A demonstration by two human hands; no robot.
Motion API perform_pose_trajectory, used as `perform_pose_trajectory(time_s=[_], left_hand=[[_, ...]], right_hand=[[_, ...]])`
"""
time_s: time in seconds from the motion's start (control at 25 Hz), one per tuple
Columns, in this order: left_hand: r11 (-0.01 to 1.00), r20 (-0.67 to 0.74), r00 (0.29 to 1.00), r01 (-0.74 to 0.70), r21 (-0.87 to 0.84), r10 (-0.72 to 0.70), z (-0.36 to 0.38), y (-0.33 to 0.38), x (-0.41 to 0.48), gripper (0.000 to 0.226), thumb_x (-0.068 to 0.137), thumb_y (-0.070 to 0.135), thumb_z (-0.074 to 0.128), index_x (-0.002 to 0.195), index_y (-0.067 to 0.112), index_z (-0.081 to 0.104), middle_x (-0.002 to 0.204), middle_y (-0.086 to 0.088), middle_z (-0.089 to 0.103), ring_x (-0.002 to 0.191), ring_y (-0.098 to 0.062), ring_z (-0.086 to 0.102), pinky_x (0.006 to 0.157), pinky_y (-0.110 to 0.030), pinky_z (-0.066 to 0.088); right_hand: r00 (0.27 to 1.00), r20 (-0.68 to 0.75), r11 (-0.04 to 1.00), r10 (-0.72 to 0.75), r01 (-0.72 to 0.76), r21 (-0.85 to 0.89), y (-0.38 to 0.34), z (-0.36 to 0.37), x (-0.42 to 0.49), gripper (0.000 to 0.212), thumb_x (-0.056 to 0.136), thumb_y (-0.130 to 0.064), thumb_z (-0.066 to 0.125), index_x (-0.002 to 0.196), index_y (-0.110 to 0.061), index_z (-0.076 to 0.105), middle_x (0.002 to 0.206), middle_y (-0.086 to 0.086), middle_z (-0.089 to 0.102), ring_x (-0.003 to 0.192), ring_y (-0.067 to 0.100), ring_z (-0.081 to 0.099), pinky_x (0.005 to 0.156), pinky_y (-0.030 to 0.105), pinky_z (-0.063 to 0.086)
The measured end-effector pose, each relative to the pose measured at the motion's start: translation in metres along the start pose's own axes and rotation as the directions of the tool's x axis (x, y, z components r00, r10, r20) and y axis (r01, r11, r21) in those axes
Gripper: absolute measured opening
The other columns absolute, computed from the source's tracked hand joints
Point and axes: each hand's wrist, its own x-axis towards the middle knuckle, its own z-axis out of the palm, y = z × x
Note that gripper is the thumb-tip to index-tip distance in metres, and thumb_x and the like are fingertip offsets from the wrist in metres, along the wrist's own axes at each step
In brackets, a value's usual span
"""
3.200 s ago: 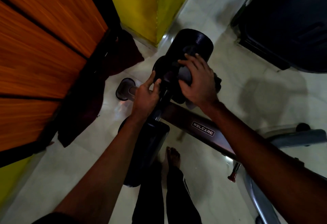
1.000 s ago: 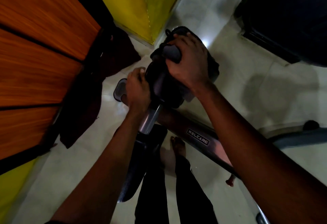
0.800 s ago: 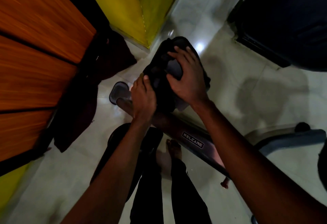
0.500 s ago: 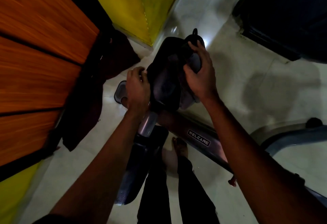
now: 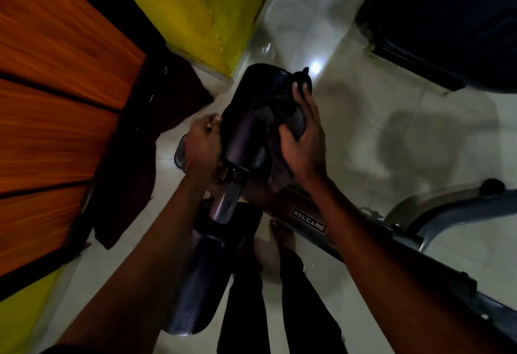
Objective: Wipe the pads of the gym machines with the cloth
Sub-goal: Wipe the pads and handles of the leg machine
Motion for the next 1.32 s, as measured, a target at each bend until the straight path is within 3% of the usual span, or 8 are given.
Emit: perform_pose_trajectory(time_s=[0.12,0.28,0.44,0.52,0.64,0.92,1.16,1.32], left_hand=[[0.987,-0.173,0.972,-0.163,0.004,0.161,-0.002,0.023,-0.032,0.04,0.102,0.043,0.045,0.121,0.016,0.067,0.117,-0.006,0.069,0.108,-0.022,0.064,0.091,-0.029,0.045],[0.995,-0.054,0.996,-0.066,0.07,0.07,0.015,0.034,-0.045,0.055,0.103,0.053,0.031,0.145,0.02,0.046,0.145,-0.005,0.052,0.136,-0.024,0.044,0.108,-0.031,0.03],[0.999,0.222,0.974,0.047,0.014,-0.049,0.002,-0.003,0.003,0.077,0.086,0.084,0.027,0.136,0.032,0.053,0.138,0.0,0.057,0.129,-0.026,0.051,0.111,-0.046,0.037],[0.991,0.143,0.988,-0.067,0.12,0.049,0.0,-0.009,0.016,0.06,0.096,0.065,0.038,0.125,0.019,0.063,0.125,-0.009,0.063,0.116,-0.029,0.059,0.1,-0.038,0.045],[0.918,-0.087,0.928,-0.339,0.203,0.362,-0.005,0.003,0.007,0.034,0.101,0.036,0.045,0.114,0.012,0.065,0.109,-0.009,0.067,0.1,-0.028,0.065,0.086,-0.037,0.05],[0.955,0.017,0.973,-0.229,0.19,0.23,0.02,0.022,-0.05,0.079,0.095,0.066,0.03,0.152,0.011,0.029,0.153,-0.013,0.039,0.141,-0.028,0.037,0.115,-0.039,0.031],[0.997,0.19,0.98,-0.042,-0.065,0.054,0.0,0.018,-0.024,0.059,0.097,0.066,0.032,0.135,0.028,0.054,0.137,-0.003,0.058,0.127,-0.022,0.052,0.099,-0.027,0.036],[0.962,-0.054,0.961,-0.266,0.065,0.27,0.0,0.001,-0.01,0.046,0.1,0.046,0.043,0.127,0.013,0.061,0.124,-0.01,0.06,0.11,-0.022,0.06,0.098,-0.039,0.047]], right_hand=[[0.998,-0.054,0.997,0.02,-0.016,0.076,-0.001,0.005,0.006,0.074,0.076,-0.024,0.053,0.149,-0.015,0.045,0.16,0.004,0.035,0.147,0.014,0.033,0.12,0.034,0.032],[0.998,-0.047,0.998,0.052,-0.049,0.046,-0.006,0.006,-0.002,0.076,0.076,-0.029,0.053,0.151,-0.02,0.043,0.161,-0.001,0.032,0.148,0.013,0.032,0.118,0.037,0.035],[1.0,0.009,0.999,0.017,-0.018,0.051,-0.01,0.009,-0.033,0.075,0.075,-0.027,0.051,0.149,-0.018,0.046,0.161,0.0,0.034,0.151,0.018,0.026,0.123,0.034,0.024],[1.0,-0.009,0.996,0.025,-0.024,0.083,-0.009,0.013,-0.043,0.075,0.074,-0.023,0.051,0.149,-0.017,0.046,0.16,0.0,0.035,0.15,0.017,0.028,0.122,0.03,0.023],[0.984,-0.093,0.967,0.154,-0.131,0.219,-0.003,0.017,-0.027,0.073,0.074,-0.016,0.05,0.147,-0.016,0.049,0.155,0.003,0.044,0.144,0.014,0.039,0.121,0.032,0.03],[0.84,-0.169,0.829,0.515,-0.439,0.346,0.006,0.012,0.002,0.055,0.076,-0.033,0.052,0.119,0.0,0.065,0.11,0.013,0.071,0.105,0.027,0.067,0.092,0.042,0.053],[0.861,-0.127,0.85,0.492,-0.445,0.282,0.005,0.009,-0.023,0.054,0.078,-0.028,0.053,0.124,-0.002,0.065,0.12,0.012,0.07,0.112,0.022,0.065,0.096,0.035,0.051],[0.772,-0.144,0.771,0.619,-0.563,0.297,0.004,0.003,-0.011,0.059,0.073,-0.04,0.052,0.115,0.0,0.065,0.113,0.017,0.07,0.107,0.032,0.065,0.092,0.047,0.052]])
